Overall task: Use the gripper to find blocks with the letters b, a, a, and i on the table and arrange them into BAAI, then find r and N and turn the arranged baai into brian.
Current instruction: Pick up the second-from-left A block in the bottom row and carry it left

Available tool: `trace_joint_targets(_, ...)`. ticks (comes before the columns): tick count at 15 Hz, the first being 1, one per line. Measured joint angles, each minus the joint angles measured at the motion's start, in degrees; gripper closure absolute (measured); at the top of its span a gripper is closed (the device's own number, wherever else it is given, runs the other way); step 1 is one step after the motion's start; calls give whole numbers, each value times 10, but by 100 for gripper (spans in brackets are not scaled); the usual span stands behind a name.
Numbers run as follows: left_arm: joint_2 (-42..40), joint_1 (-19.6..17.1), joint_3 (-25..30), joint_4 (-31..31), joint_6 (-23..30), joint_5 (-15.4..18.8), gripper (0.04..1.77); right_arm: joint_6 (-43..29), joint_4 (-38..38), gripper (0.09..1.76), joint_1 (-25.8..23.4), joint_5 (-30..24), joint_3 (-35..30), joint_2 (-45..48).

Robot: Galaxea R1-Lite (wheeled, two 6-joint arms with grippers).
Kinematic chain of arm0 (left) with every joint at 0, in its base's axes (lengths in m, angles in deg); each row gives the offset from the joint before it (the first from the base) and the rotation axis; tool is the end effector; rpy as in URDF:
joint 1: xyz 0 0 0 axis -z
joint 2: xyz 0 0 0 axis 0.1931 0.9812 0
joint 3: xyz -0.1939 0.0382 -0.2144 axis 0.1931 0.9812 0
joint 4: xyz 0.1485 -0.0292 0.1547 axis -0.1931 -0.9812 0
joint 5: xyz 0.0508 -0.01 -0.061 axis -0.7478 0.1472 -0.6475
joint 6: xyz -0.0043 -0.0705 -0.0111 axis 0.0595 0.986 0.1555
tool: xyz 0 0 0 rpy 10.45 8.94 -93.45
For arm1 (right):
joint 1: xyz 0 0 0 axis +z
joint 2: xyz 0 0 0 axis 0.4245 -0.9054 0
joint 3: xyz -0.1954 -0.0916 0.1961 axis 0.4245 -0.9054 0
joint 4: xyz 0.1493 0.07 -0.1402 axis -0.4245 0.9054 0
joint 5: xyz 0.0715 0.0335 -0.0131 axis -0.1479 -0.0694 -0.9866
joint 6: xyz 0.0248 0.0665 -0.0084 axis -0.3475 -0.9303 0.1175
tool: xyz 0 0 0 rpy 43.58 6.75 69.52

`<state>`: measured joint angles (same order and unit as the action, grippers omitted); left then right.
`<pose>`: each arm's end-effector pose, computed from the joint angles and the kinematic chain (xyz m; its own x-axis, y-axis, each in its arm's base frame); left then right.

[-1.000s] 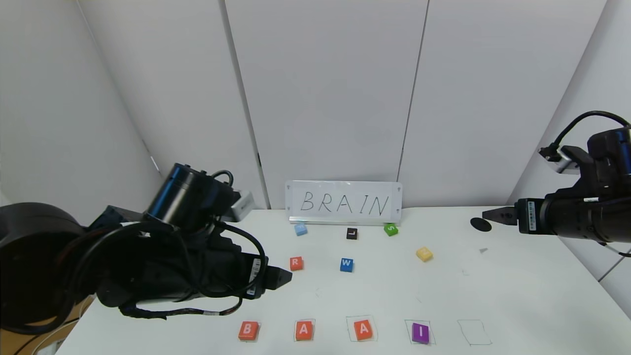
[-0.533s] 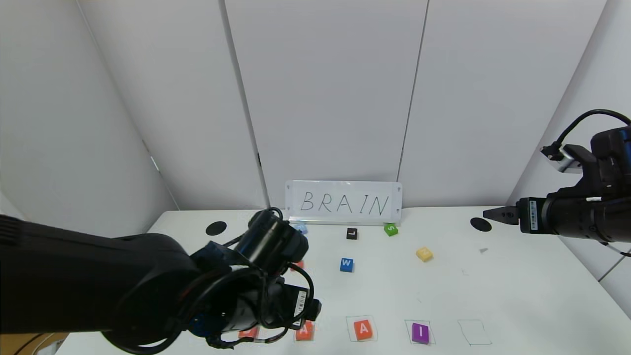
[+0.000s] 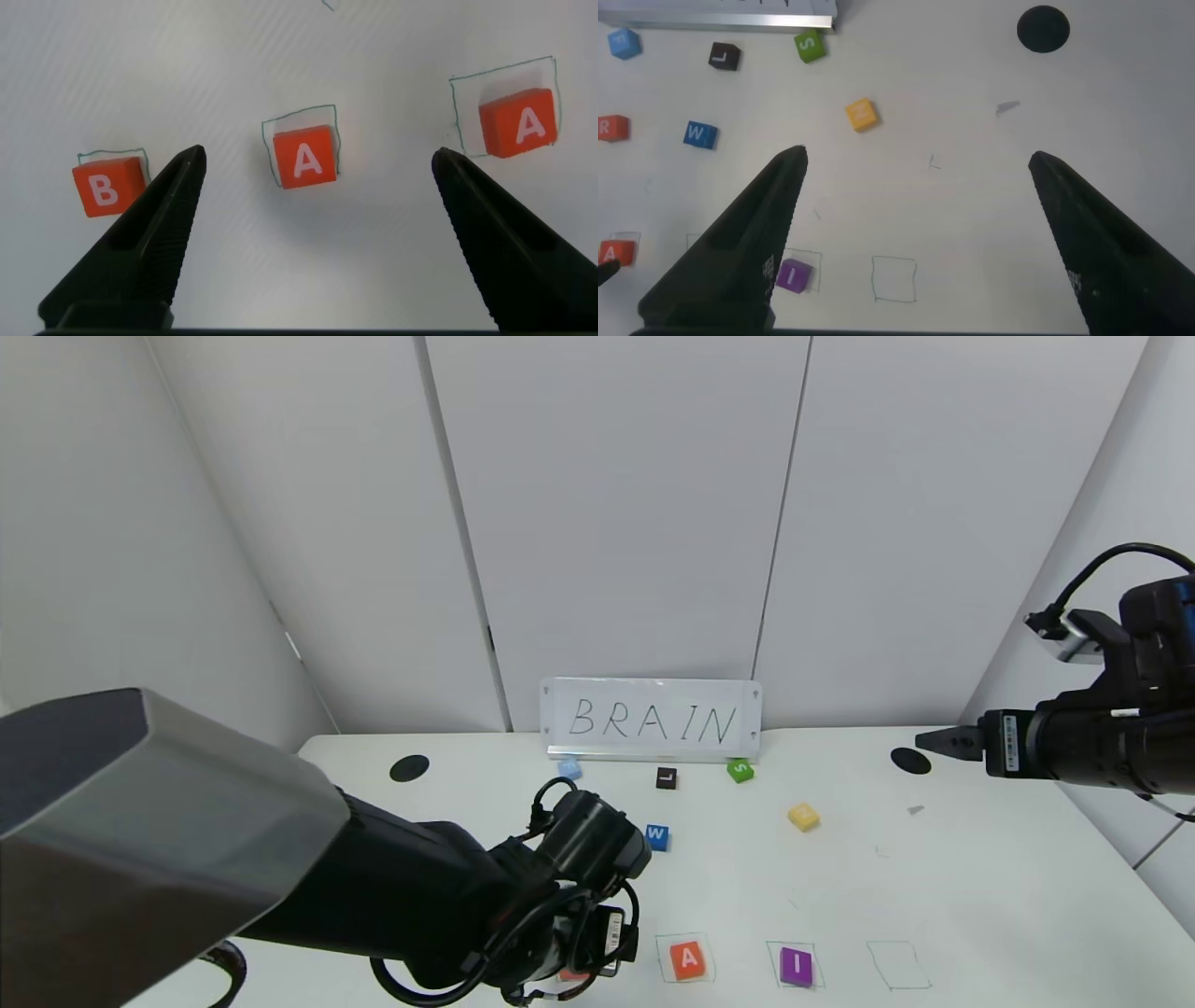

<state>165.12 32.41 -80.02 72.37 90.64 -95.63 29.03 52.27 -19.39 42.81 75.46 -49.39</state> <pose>0.2842 -0.2405 -0.0110 0.5268 -0.0879 -0.8455 0.1445 0.9894 -0.0129 0.3394 0.0356 0.1498 0.8067 0.1020 -0.5820 -0.0352 0.9915 0.1250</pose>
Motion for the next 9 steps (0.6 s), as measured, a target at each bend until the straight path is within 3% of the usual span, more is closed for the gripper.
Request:
trace_joint_targets(2, 19, -3, -4, 0, 5, -18, 9, 0, 0, 14, -1, 0, 1, -1)
trace_joint_targets(9, 56, -9, -9, 13, 23, -13, 9, 0, 0, 14, -1, 0, 0, -3)
